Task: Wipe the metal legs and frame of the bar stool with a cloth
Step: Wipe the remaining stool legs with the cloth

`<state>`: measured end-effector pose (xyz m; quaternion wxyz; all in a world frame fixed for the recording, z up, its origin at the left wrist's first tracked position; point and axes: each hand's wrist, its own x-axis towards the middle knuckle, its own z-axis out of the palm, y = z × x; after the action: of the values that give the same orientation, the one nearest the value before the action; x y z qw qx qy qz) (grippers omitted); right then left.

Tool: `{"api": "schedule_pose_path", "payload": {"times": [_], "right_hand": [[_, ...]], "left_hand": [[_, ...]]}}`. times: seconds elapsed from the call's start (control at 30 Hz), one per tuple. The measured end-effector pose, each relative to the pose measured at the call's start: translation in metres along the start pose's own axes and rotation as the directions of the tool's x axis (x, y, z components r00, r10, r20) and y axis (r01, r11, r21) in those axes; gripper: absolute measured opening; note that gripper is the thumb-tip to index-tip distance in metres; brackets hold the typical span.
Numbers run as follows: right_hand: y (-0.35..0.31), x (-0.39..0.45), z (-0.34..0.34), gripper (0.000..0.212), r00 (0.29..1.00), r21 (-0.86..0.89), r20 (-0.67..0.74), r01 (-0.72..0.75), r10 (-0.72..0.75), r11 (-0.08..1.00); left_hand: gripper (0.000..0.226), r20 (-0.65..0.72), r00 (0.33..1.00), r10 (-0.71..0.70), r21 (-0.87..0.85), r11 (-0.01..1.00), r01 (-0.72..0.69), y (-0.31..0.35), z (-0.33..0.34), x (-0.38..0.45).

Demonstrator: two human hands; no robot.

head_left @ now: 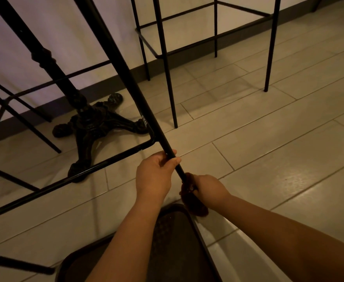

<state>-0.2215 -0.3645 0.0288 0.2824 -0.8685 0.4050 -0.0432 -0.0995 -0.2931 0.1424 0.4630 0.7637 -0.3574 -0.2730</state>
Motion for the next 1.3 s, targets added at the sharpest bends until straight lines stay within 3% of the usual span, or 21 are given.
{"api": "schedule_pose_path", "payload": {"times": [0.13, 0.3, 0.47, 0.73, 1.03, 1.3], "right_hand": [[0.005, -0.002, 0.002, 0.026, 0.998, -0.02, -0.059, 0.018, -0.019, 1.0], [0.005, -0.006, 0.012, 0.017, 0.999, 0.199, -0.039, 0.037, -0.03, 0.979], [0.013, -0.002, 0.012, 0.022, 0.999, 0.065, -0.024, 0.027, -0.026, 0.998], [0.011, 0.001, 0.02, 0.014, 0.998, 0.103, 0.033, -0.064, 0.061, 0.993], [0.022, 0.001, 0.016, 0.016, 0.999, -0.061, 0.025, -0.032, 0.034, 0.998], [0.016, 0.011, 0.029, 0.021, 0.989, 0.028, 0.073, -0.13, 0.127, 0.991]], "left_hand": [[0.021, 0.031, 0.999, -0.032, 0.021, 0.999, 0.031, -0.005, 0.006, -0.001], [0.022, 0.059, 0.998, -0.034, 0.108, 0.994, 0.028, -0.011, 0.01, 0.001], [0.02, 0.054, 0.999, -0.004, 0.19, 0.982, -0.006, -0.014, 0.007, 0.002], [0.025, 0.051, 0.997, 0.051, 0.264, 0.963, -0.063, -0.018, 0.006, -0.001], [0.02, -0.095, 0.995, 0.032, 0.295, 0.956, -0.003, -0.011, 0.009, -0.008], [0.02, -0.111, 0.993, 0.027, 0.297, 0.955, 0.007, -0.011, 0.008, -0.009]]}}
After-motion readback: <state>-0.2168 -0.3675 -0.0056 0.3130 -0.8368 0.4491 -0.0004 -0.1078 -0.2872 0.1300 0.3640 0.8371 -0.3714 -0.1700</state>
